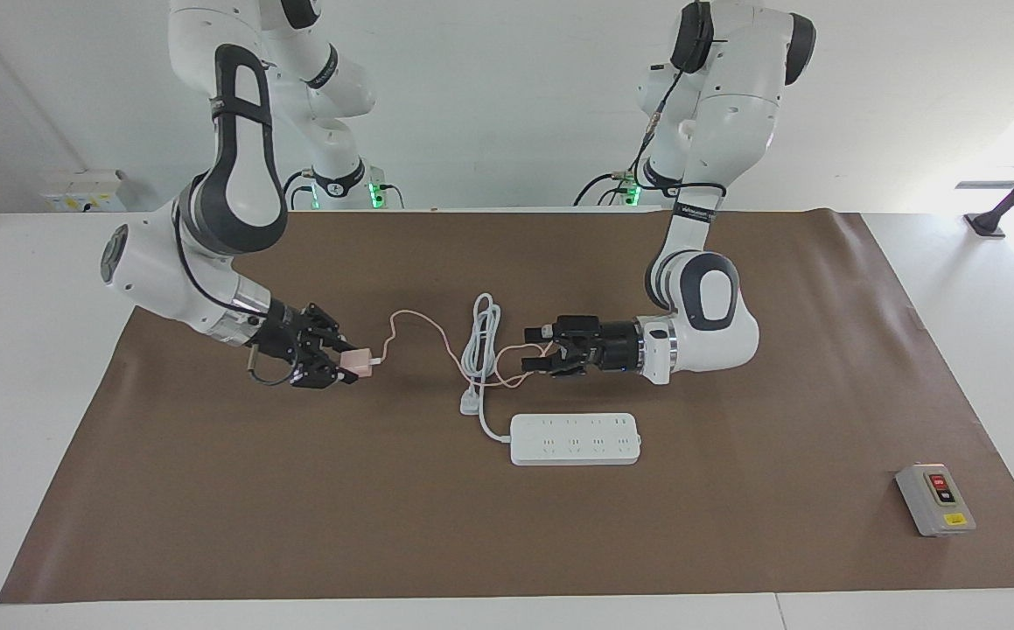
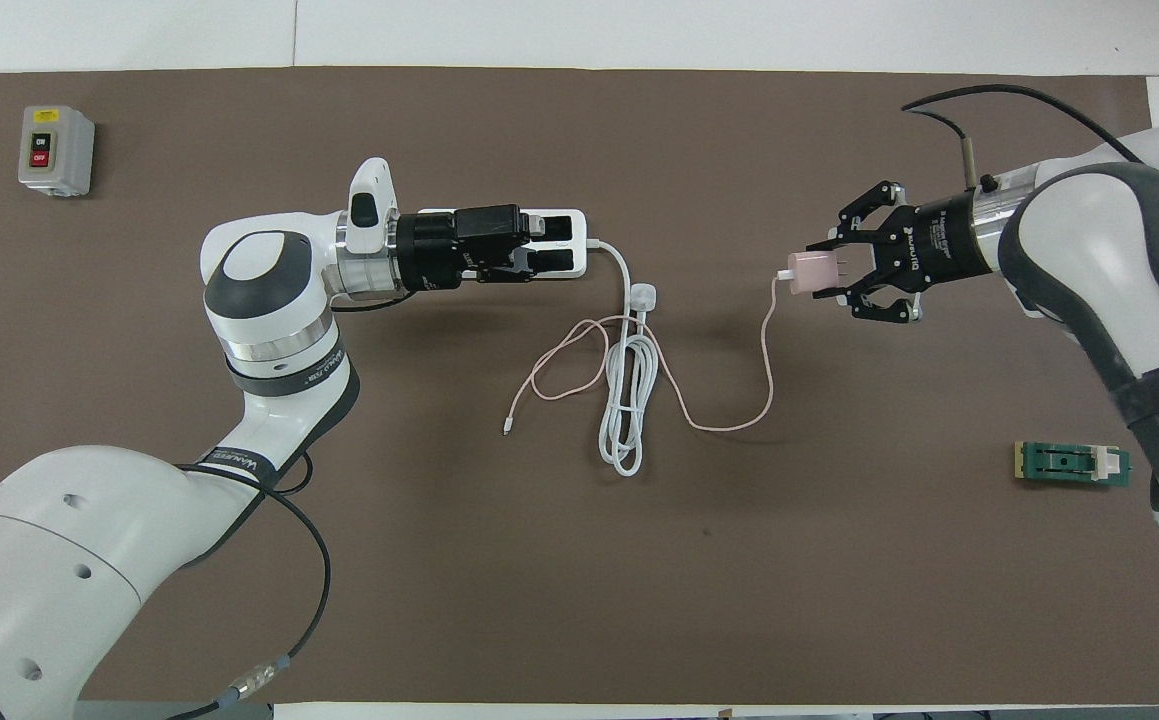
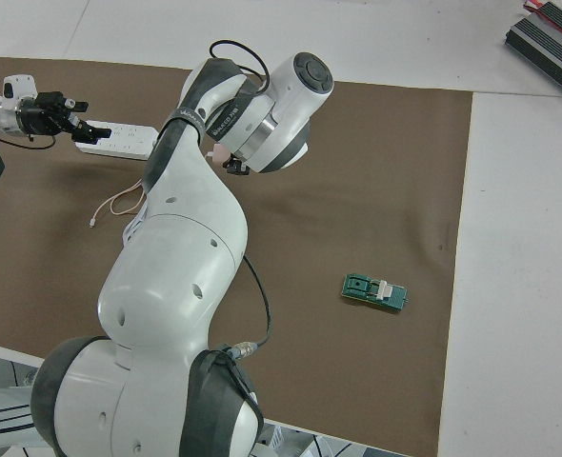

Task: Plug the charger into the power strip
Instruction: 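Carry the charger with the right gripper toward the left gripper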

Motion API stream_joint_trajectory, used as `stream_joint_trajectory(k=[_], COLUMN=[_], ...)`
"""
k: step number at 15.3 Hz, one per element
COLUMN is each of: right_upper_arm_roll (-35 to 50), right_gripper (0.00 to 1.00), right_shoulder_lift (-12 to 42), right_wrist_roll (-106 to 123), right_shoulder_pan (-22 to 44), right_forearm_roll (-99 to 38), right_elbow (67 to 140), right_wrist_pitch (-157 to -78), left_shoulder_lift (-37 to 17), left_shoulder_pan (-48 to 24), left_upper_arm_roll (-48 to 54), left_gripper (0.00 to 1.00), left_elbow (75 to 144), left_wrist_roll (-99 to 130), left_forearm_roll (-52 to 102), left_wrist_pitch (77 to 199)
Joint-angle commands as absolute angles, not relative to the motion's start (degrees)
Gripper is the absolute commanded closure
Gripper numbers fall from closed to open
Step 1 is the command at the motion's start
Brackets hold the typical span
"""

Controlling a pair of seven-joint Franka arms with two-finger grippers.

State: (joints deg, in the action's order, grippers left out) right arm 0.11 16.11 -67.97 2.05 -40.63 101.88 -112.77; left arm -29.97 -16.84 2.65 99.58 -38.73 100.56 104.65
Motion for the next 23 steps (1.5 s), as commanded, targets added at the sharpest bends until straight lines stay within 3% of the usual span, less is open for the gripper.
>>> stream_joint_trajectory(k=[1,10,18,23], right_upper_arm_roll=[-0.2,-0.1,-0.1,-0.1], right_gripper=[1.00,1.00,1.00,1.00], right_shoulder_lift=[16.3,17.0,22.6,25.0], right_wrist_roll=[-75.5,-88.8,-88.6,-88.6], right_shoulder_pan=[6.7,21.2,22.7,22.6], right_forearm_roll=[-41.6,-41.7,-42.2,-41.8], right_elbow=[99.5,98.3,90.8,88.0], right_wrist_pitch=[-114.0,-125.6,-123.2,-122.5], left_shoulder_lift=[-30.2,-29.7,-25.1,-24.5], left_shoulder_pan=[-18.2,-18.2,-18.2,-18.2], left_upper_arm_roll=[1.6,1.5,1.5,1.5], left_gripper=[0.00,0.00,0.00,0.00], left_elbow=[98.5,99.0,106.3,107.5], left_wrist_roll=[-39.6,-39.8,-43.9,-43.9], left_forearm_roll=[102.2,102.0,101.6,101.6], left_wrist_pitch=[107.0,107.5,107.3,107.1])
